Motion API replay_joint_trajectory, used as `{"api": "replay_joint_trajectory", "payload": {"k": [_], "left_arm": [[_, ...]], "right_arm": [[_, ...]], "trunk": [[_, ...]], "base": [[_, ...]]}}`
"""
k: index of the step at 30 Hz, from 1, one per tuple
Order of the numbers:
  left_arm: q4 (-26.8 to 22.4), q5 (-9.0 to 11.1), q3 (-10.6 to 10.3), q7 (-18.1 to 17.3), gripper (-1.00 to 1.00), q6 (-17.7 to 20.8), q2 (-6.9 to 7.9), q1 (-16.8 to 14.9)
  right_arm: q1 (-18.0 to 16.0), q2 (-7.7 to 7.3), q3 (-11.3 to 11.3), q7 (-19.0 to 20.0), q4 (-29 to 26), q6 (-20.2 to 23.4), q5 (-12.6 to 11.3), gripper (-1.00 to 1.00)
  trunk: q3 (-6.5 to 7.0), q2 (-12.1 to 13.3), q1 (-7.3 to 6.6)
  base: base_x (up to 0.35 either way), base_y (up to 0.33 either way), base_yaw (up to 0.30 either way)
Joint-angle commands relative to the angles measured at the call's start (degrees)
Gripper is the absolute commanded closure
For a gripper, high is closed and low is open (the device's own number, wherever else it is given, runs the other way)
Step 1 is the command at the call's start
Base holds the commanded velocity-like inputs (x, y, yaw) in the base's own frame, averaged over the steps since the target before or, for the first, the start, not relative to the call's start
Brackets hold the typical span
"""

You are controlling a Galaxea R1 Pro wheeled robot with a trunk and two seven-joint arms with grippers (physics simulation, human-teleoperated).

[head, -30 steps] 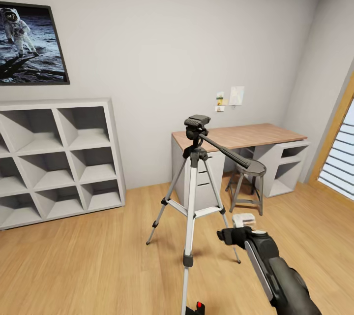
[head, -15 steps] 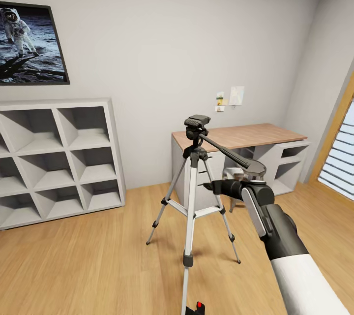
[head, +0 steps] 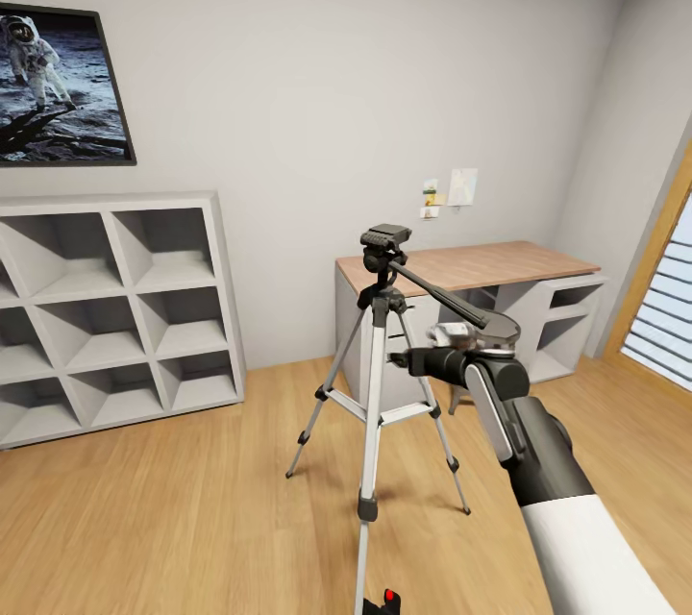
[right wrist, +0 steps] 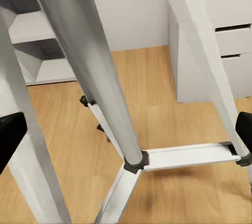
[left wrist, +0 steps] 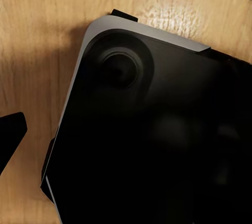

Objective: Attach the digital camera to the camera tripod in the bedroom.

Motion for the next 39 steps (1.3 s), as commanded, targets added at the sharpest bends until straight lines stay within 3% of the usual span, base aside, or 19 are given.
{"api": "replay_joint_trajectory", "payload": {"k": [1, 5, 17, 20, 21, 25, 39], "left_arm": [[-0.06, 0.25, 0.04, 0.01, -1.0, -0.11, 0.0, 0.01], [-0.06, 0.24, 0.03, 0.01, -1.0, -0.11, 0.02, 0.01], [-0.06, 0.26, 0.03, 0.01, -1.0, -0.11, -0.03, 0.01], [-0.06, 0.26, 0.03, 0.01, -1.0, -0.11, 0.0, 0.01], [-0.06, 0.25, 0.03, 0.01, -1.0, -0.11, 0.02, 0.01], [-0.06, 0.23, 0.03, 0.01, -1.0, -0.11, 0.01, 0.01], [-0.06, 0.25, 0.03, 0.01, -1.0, -0.11, -0.06, 0.01]], "right_arm": [[-0.05, 0.28, -0.03, 0.12, 0.01, 0.26, 0.03, -1.0], [-0.03, 1.69, -0.03, 0.17, -0.23, 0.06, 0.24, -1.0], [-0.09, 3.3, 1.45, 0.13, 0.34, -1.57, -0.44, -1.0], [-0.1, 4.53, 1.58, 0.11, 0.47, -1.81, -0.26, -1.0], [-0.1, 6.52, 1.64, 0.06, 0.84, -2.85, 0.12, -1.0], [-0.1, 7.52, 1.64, 0.04, 2.04, -5.04, 0.29, -1.0], [-0.1, 7.86, 1.73, -0.55, 7.17, -12.87, 0.83, -1.0]], "trunk": [[-0.06, -0.03, 0.0], [-0.06, -0.03, 0.0], [-0.06, -0.03, 0.0], [-0.06, -0.03, 0.0], [-0.06, -0.03, 0.0], [-0.06, -0.03, 0.0], [-0.06, -0.03, 0.0]], "base": [[0.0, 0.0, 0.0], [0.0, 0.0, 0.0], [0.0, 0.0, 0.0], [0.0, 0.0, 0.0], [0.0, 0.0, 0.0], [0.0, 0.0, 0.0], [0.0, 0.0, 0.0]]}}
